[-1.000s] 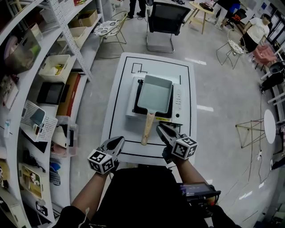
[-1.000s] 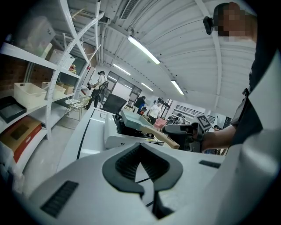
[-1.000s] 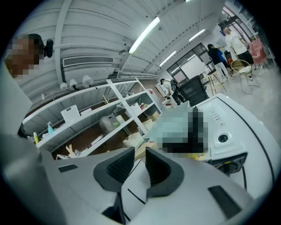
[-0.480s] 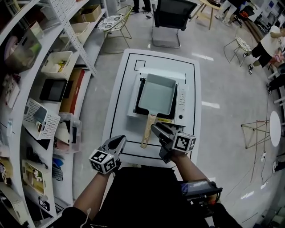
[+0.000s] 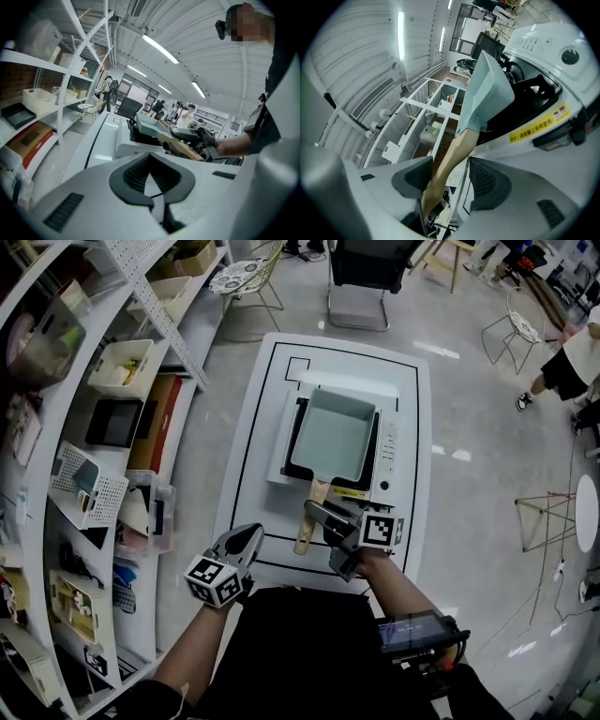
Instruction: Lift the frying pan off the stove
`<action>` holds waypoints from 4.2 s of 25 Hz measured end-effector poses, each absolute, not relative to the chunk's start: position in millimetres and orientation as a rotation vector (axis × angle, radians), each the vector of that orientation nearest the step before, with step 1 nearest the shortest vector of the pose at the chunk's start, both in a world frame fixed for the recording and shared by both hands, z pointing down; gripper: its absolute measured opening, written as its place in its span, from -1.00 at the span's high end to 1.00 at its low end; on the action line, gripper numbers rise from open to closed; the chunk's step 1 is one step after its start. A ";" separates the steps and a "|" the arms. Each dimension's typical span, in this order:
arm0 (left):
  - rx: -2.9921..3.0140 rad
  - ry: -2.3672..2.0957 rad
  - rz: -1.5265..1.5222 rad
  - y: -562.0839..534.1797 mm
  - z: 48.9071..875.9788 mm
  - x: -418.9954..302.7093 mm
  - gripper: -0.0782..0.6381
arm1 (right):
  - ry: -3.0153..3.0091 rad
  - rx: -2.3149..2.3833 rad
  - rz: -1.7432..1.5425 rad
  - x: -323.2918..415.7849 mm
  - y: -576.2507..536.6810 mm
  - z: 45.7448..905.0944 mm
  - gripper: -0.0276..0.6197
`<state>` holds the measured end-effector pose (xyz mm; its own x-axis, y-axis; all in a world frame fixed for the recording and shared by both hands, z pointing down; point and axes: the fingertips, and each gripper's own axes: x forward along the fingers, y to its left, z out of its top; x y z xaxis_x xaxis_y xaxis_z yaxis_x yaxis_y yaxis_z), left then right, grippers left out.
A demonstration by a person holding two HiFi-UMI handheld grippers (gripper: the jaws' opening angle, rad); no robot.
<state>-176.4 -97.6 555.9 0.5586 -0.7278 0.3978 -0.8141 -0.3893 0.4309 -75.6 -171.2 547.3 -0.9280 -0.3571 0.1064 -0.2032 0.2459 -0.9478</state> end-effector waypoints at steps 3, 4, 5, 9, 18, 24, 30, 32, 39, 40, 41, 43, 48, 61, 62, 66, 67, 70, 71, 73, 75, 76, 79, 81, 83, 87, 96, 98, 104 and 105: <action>2.205 -1.229 0.202 -99.2 556.5 -174.0 0.76 | 2.346 -0.518 -1.799 -78.2 -174.3 549.7 0.16; 2.204 -1.229 0.206 -99.3 556.5 -173.9 0.76 | 2.333 -0.512 -1.808 -78.9 -175.6 550.0 0.16; 2.200 -1.232 0.210 -99.6 557.0 -174.4 0.76 | 2.318 -0.505 -1.817 -79.6 -177.2 550.2 0.16; 2.197 -1.237 0.222 -103.3 558.2 -172.9 0.76 | 2.253 -0.467 -1.837 -80.8 -185.3 548.8 0.16; 2.173 -1.236 0.233 -111.2 557.6 -169.0 0.76 | 2.223 -0.434 -1.888 -86.6 -180.9 550.4 0.22; 2.185 -1.208 0.235 -113.4 558.4 -177.3 0.76 | 2.211 -0.458 -1.890 -90.8 -183.6 549.4 0.37; 2.206 -1.180 0.245 -118.5 556.5 -185.8 0.76 | 2.219 -0.475 -1.886 -90.7 -181.7 549.6 0.38; 2.203 -1.177 0.243 -118.4 557.1 -187.8 0.76 | 2.214 -0.476 -1.887 -89.9 -181.6 549.4 0.38; 2.199 -1.170 0.243 -115.3 559.5 -194.0 0.76 | 2.188 -0.474 -1.897 -90.8 -181.8 549.2 0.40; 2.199 -1.169 0.244 -114.4 559.4 -194.0 0.76 | 2.184 -0.475 -1.901 -90.2 -180.8 549.2 0.40; 2.201 -1.168 0.243 -114.0 559.3 -193.7 0.76 | 2.181 -0.477 -1.902 -89.3 -180.3 549.1 0.40; 2.203 -1.172 0.239 -114.1 559.9 -194.0 0.76 | 2.180 -0.478 -1.897 -88.3 -180.7 549.4 0.40; 2.197 -1.188 0.228 -115.4 559.9 -198.3 0.76 | 2.179 -0.471 -1.895 -90.6 -182.8 549.0 0.41; 2.193 -1.199 0.215 -114.5 557.6 -205.0 0.76 | 2.190 -0.478 -1.860 -89.3 -184.0 541.8 0.41; 2.193 -1.199 0.215 -114.0 558.2 -205.1 0.76 | 2.195 -0.480 -1.855 -89.0 -183.9 541.2 0.41; 2.203 -1.189 0.216 -112.5 557.8 -202.4 0.76 | 2.215 -0.490 -1.836 -87.2 -183.8 539.7 0.41; 2.206 -1.186 0.215 -112.5 557.2 -201.3 0.76 | 2.219 -0.495 -1.833 -86.3 -183.7 538.9 0.41; 2.214 -1.176 0.202 -112.8 558.0 -198.9 0.76 | 2.232 -0.508 -1.816 -82.6 -183.5 537.3 0.41; 2.217 -1.174 0.200 -113.2 558.0 -199.5 0.76 | 2.238 -0.500 -1.800 -83.1 -184.1 535.6 0.41; 2.224 -1.174 0.202 -114.0 557.1 -203.1 0.76 | 2.250 -0.472 -1.765 -87.5 -185.6 530.3 0.41; 2.230 -1.170 0.208 -113.3 555.7 -203.0 0.76 | 2.251 -0.490 -1.772 -86.5 -183.5 530.3 0.41; 2.234 -1.164 0.209 -112.1 555.4 -201.1 0.76 | 2.248 -0.495 -1.773 -84.7 -181.4 528.7 0.42; 2.252 -1.140 0.210 -109.3 554.7 -196.1 0.76 | 2.246 -0.475 -1.739 -82.0 -176.3 519.1 0.42; 2.262 -1.129 0.211 -107.7 553.7 -194.2 0.76 | 2.258 -0.502 -1.727 -78.0 -172.9 520.0 0.42; 2.269 -1.117 0.213 -105.5 553.1 -191.7 0.76 | 2.249 -0.515 -1.718 -73.8 -169.0 518.5 0.42; 2.287 -1.088 0.223 -100.0 554.2 -186.8 0.76 | 2.212 -0.522 -1.683 -67.2 -162.2 512.8 0.41; 2.327 -1.003 0.251 -86.5 557.2 -176.8 0.76 | 2.177 -0.583 -1.617 -50.0 -141.6 507.3 0.41; 2.337 -0.983 0.256 -83.4 556.9 -173.6 0.76 | 2.174 -0.634 -1.622 -43.3 -135.6 513.4 0.41; 2.391 -0.917 0.297 -73.9 558.1 -162.6 0.76 | 2.134 -0.696 -1.596 -29.4 -118.4 513.5 0.41; 2.403 -0.903 0.309 -72.6 558.2 -159.8 0.76 | 2.129 -0.694 -1.584 -27.6 -116.1 511.6 0.41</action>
